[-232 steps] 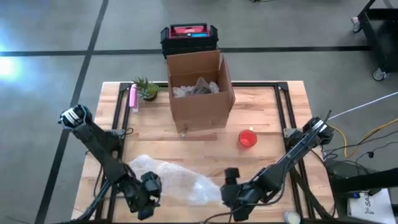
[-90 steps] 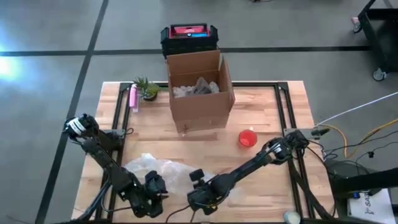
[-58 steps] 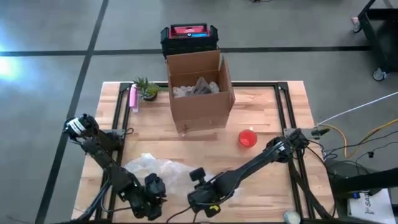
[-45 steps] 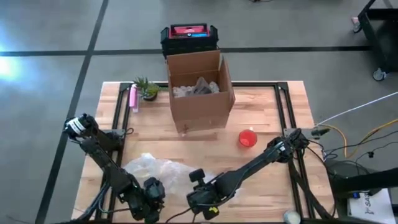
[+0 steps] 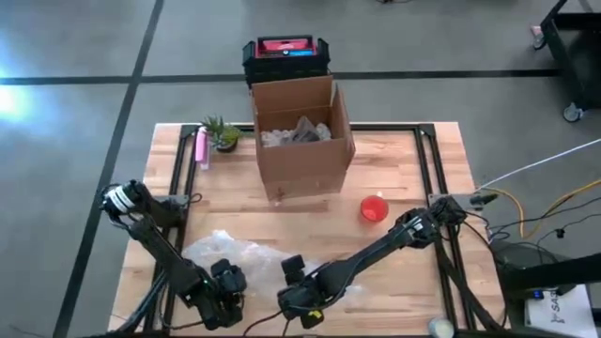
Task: Wrap mug
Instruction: Prepare the transparent bubble wrap
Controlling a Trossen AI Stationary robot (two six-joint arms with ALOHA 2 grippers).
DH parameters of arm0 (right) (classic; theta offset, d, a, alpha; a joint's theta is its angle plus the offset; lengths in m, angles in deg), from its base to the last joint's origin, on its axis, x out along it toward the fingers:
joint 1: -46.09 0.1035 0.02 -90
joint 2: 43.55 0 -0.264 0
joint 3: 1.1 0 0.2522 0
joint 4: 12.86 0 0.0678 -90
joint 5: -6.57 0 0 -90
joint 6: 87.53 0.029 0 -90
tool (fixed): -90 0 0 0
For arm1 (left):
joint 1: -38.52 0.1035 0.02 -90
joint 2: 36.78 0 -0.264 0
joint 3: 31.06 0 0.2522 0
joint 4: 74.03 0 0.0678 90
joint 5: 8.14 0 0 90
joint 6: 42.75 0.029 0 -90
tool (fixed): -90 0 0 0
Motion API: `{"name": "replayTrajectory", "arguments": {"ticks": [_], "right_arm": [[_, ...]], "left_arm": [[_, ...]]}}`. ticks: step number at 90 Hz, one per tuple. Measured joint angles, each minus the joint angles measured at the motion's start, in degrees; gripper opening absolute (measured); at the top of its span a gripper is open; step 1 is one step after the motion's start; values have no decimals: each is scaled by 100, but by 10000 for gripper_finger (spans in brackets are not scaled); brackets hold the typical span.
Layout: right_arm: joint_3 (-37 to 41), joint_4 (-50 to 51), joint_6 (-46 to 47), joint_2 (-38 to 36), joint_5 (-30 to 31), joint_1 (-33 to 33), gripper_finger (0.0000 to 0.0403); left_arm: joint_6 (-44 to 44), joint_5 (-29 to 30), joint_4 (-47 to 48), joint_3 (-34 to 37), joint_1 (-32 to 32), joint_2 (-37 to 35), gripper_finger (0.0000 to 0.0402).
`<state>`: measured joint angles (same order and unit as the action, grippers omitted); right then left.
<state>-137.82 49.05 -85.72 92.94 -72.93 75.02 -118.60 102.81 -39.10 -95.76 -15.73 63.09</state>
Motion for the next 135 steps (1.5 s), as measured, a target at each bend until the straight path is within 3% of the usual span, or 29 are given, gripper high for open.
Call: {"name": "replayTrajectory", "arguments": {"ticks": [10,21,43,55,72,100,108,127,135], "right_arm": [[87,-350,-79,96,-49,-9,195],[123,-62,-171,163,-255,-20,199],[134,-45,-192,452,-797,-23,185],[133,36,-188,502,-758,-15,142],[140,339,-174,343,-736,5,15],[137,1211,118,-853,-743,39,23],[135,1611,148,-1184,-334,16,14],[223,2947,648,-1458,1787,-265,1],[470,3131,1275,-1458,2080,-462,4]], "left_arm": [[-29,-8,-23,9,2,125,75],[-29,-8,-33,16,4,25,75],[52,77,-64,33,1,-54,75],[54,98,-66,37,-7,-54,75],[74,118,-71,40,-9,-54,75],[76,146,-108,70,-11,-54,75],[75,119,-121,80,-13,-56,75],[67,-55,-186,71,-12,-63,75],[-96,-412,-214,-8,-9,-65,75]]}}
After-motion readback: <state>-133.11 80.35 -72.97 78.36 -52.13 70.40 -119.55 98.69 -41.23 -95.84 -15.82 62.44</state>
